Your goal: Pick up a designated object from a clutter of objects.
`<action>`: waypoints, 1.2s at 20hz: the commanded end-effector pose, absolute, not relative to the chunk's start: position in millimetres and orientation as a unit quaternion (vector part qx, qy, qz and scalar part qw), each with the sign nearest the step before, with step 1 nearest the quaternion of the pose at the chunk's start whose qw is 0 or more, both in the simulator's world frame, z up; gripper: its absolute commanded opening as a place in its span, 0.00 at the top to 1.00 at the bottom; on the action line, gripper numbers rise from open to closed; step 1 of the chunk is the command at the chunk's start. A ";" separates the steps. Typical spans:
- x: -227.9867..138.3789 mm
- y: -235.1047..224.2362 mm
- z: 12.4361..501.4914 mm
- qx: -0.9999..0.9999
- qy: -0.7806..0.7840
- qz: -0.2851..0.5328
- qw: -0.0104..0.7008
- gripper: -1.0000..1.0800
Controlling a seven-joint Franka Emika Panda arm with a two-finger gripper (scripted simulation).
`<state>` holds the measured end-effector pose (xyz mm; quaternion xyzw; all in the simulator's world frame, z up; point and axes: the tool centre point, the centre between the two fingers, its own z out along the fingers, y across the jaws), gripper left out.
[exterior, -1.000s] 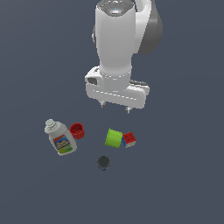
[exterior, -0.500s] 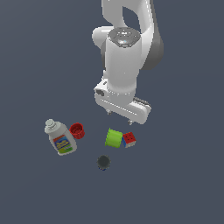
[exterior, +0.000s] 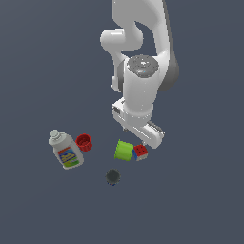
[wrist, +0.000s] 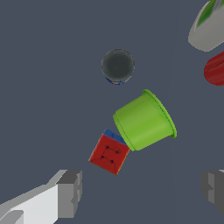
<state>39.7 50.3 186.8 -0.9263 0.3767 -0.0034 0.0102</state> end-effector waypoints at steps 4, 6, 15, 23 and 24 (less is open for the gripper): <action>41.6 60.7 160.7 -0.901 0.434 -0.002 0.008 0.04; 41.9 64.4 151.2 -0.891 0.454 -0.001 0.007 0.04; 40.9 79.9 110.8 -0.845 0.535 0.000 0.003 0.04; 38.9 87.8 89.3 -0.817 0.577 0.000 0.001 0.04; 38.8 88.4 87.7 -0.815 0.580 0.000 0.001 0.04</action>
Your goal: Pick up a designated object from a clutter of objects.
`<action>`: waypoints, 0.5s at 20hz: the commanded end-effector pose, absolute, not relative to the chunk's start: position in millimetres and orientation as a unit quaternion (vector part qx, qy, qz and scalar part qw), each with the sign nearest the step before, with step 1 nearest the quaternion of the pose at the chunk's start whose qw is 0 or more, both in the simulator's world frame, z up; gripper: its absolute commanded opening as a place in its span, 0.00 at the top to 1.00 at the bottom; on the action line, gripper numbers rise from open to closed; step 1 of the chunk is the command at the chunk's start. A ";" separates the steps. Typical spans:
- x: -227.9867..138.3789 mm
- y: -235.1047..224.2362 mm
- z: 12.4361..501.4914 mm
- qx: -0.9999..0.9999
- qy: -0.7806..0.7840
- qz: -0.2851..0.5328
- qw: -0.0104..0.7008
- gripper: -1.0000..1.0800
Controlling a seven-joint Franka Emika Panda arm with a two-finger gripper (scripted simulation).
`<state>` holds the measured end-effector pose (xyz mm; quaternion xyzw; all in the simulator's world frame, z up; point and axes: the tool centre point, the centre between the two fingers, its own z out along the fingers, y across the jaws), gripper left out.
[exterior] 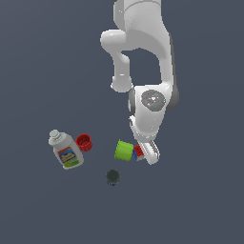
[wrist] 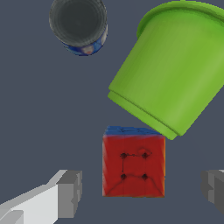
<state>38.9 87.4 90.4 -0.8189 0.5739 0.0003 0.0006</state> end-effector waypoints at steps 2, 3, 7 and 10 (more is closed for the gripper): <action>38.5 89.3 85.2 -0.811 0.585 0.000 0.000 0.04; 38.4 89.6 84.4 -0.810 0.586 0.000 0.000 0.04; 38.1 89.8 83.8 -0.810 0.587 0.000 0.000 0.04; 38.0 89.9 80.7 -0.810 0.587 0.000 0.000 0.04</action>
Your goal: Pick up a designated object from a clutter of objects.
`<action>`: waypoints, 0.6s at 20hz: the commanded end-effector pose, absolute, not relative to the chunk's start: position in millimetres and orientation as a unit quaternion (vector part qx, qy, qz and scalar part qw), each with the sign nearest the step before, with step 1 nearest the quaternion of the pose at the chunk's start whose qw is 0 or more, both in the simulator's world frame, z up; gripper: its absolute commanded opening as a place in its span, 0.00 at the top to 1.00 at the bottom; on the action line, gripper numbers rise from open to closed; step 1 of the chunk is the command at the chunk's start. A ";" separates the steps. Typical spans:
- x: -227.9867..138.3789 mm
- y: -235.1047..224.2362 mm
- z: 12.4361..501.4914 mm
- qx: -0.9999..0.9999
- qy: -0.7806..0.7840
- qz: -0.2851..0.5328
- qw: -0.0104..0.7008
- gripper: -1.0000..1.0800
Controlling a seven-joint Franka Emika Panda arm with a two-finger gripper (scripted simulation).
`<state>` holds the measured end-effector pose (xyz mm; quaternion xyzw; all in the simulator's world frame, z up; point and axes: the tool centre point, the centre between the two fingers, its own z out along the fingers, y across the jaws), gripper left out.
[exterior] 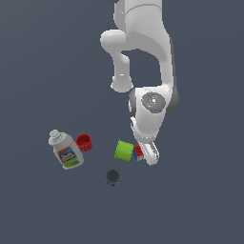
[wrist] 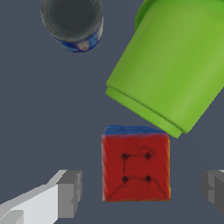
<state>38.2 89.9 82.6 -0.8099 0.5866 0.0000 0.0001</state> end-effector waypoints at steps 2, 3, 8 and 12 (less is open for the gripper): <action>37.9 89.8 75.4 -0.810 0.587 0.000 0.000 0.04; 37.7 89.9 71.7 -0.810 0.587 0.000 0.000 0.04; 36.9 89.8 47.0 -0.809 0.588 0.000 0.000 0.04; 37.4 89.8 35.3 -0.809 0.588 0.000 0.000 0.04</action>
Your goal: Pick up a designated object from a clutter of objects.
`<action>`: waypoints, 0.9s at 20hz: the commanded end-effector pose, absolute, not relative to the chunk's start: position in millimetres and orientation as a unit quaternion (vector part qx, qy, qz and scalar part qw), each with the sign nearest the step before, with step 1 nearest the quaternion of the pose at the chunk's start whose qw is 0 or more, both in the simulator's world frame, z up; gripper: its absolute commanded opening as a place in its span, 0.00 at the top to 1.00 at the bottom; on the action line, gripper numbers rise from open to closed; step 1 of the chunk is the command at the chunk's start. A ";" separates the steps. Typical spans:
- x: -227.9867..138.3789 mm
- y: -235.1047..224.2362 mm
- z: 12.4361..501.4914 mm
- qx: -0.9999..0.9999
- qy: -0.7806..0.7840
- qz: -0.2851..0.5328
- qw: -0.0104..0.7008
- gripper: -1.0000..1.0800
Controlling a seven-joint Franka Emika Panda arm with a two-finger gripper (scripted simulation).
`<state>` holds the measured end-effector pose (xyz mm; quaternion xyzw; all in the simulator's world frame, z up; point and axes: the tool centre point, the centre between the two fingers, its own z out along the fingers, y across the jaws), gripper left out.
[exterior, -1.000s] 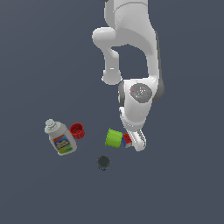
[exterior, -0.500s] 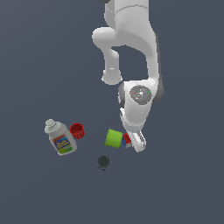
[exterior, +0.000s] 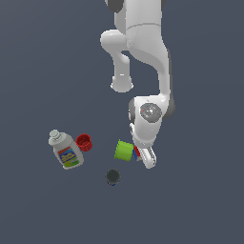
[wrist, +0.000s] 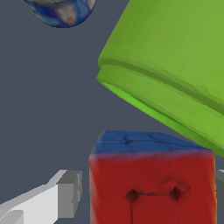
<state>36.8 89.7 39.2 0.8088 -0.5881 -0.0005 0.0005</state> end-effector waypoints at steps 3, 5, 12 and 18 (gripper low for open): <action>38.0 90.0 33.2 0.809 -0.588 0.000 0.000 0.04; 38.0 90.0 33.2 0.809 -0.588 0.000 0.000 1.00; 38.0 90.0 33.2 0.809 -0.588 0.000 0.000 1.00; 37.4 91.1 37.8 0.809 -0.588 0.000 0.000 1.00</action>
